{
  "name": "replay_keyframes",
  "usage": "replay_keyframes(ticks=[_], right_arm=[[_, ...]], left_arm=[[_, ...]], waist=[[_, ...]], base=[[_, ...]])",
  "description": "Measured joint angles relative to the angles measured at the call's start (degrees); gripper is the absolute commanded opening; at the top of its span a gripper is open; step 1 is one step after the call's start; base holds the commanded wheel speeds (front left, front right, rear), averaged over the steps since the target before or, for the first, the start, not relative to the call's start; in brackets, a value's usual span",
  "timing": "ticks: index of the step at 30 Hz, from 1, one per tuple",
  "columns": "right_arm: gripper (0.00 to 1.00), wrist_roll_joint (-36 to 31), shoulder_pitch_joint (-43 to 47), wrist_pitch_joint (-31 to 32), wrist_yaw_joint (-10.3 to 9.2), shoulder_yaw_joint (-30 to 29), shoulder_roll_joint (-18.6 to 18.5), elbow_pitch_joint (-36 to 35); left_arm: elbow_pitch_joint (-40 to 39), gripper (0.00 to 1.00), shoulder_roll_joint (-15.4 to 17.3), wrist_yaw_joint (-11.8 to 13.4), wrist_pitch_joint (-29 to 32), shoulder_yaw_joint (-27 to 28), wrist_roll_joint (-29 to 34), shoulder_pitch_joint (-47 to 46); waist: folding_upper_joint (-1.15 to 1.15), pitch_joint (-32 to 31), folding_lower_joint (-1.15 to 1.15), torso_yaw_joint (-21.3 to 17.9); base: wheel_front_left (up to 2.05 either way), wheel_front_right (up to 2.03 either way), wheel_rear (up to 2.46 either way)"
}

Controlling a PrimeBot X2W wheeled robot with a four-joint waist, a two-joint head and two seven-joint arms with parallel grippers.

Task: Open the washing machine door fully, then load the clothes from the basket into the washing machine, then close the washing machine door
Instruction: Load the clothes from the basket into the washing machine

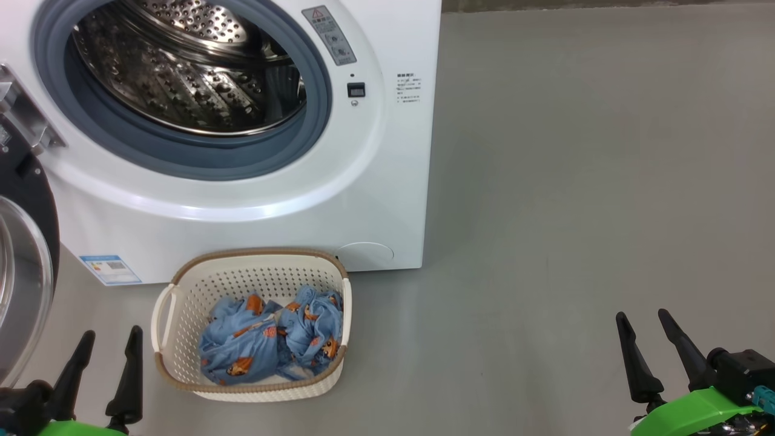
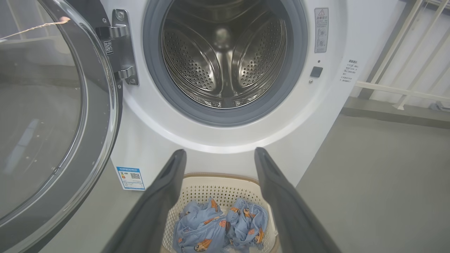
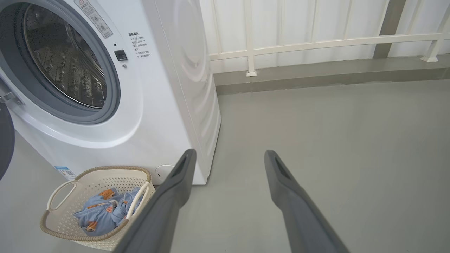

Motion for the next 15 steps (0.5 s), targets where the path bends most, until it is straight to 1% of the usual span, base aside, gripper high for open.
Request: replay_keyframes(ticks=[15], right_arm=[[1.0, 0.0, -0.1, 0.0, 0.0, 0.1, 0.4, -0.2]], left_arm=[[0.1, 1.0, 0.4, 0.0, 0.0, -0.6, -1.1, -0.7]], waist=[[0.0, 0.2, 0.0, 0.2]], base=[[0.87, -1.44, 0.57]])
